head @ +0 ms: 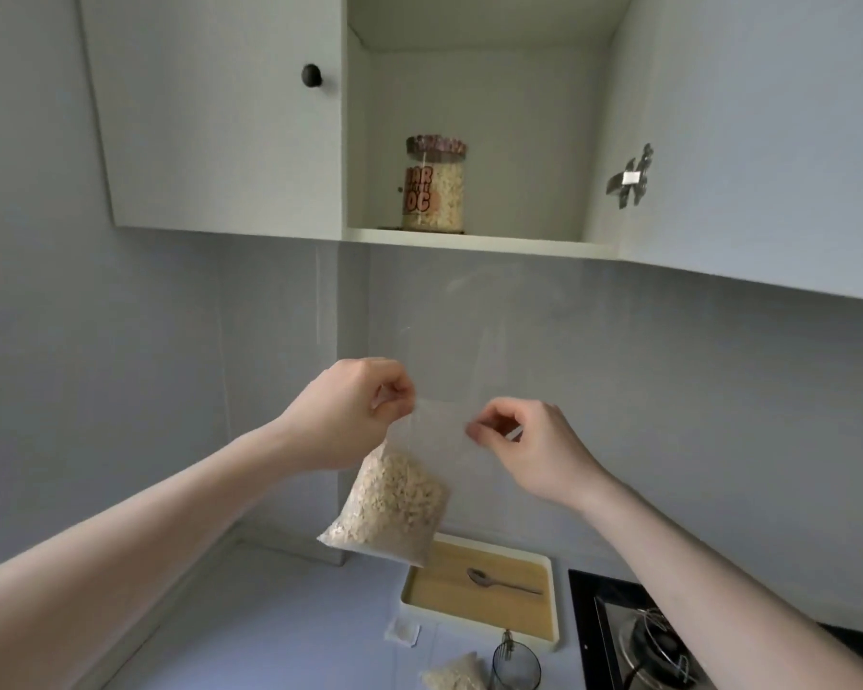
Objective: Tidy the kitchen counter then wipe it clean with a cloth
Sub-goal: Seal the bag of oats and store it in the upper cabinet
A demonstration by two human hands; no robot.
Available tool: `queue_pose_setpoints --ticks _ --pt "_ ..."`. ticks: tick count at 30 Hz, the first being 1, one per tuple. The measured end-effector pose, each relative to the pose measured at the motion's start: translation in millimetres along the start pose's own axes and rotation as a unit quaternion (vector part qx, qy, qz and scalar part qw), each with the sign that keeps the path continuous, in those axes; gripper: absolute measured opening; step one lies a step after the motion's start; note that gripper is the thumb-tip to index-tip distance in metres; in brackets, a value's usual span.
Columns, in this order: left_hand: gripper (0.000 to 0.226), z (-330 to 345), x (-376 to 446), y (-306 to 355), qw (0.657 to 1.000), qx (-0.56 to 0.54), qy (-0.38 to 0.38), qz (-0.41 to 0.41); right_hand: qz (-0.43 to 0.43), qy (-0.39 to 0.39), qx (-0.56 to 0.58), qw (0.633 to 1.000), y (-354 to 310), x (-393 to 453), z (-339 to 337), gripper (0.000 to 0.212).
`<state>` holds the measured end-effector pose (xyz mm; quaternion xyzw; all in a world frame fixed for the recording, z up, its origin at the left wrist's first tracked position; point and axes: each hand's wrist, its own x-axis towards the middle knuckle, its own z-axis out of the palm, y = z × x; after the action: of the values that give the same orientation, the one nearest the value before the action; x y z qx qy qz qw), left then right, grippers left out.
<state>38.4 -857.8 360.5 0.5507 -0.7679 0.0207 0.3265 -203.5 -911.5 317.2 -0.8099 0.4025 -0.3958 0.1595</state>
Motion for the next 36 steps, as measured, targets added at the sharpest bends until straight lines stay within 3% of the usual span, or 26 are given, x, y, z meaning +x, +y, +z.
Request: queue_pose_setpoints --ticks 4,8,13,21,28,32,36 --pt "0.008 -34.9 22.7 -2.1 0.998 0.011 -0.062 -0.010 -0.058 0.095 0.052 0.992 -29.3 27.5 -11.2 0.013" --pt "0.017 -60.3 39.7 8.3 0.994 -0.012 -0.107 -0.028 -0.119 0.139 0.052 0.982 -63.5 56.3 -28.8 0.009" --pt "0.023 -85.9 67.8 29.1 0.998 -0.059 0.005 0.006 -0.149 0.212 0.047 0.965 -93.2 92.3 -62.6 0.011" --pt "0.019 -130.3 131.0 54.7 0.983 -0.127 0.135 0.016 -0.100 0.290 0.089 0.948 -113.5 138.9 -97.9 0.013" --pt "0.018 -155.7 162.8 74.8 0.975 -0.118 0.190 0.011 -0.003 0.190 0.240 0.952 -108.6 156.5 -89.4 0.051" --pt "0.018 -163.7 179.4 77.8 0.959 -0.157 0.234 -0.012 0.010 0.095 0.268 0.959 -105.5 151.3 -83.5 0.047" --pt "0.015 -160.8 198.6 78.7 0.954 -0.202 0.218 -0.031 0.006 0.109 0.317 0.942 -108.9 158.4 -87.3 0.036"
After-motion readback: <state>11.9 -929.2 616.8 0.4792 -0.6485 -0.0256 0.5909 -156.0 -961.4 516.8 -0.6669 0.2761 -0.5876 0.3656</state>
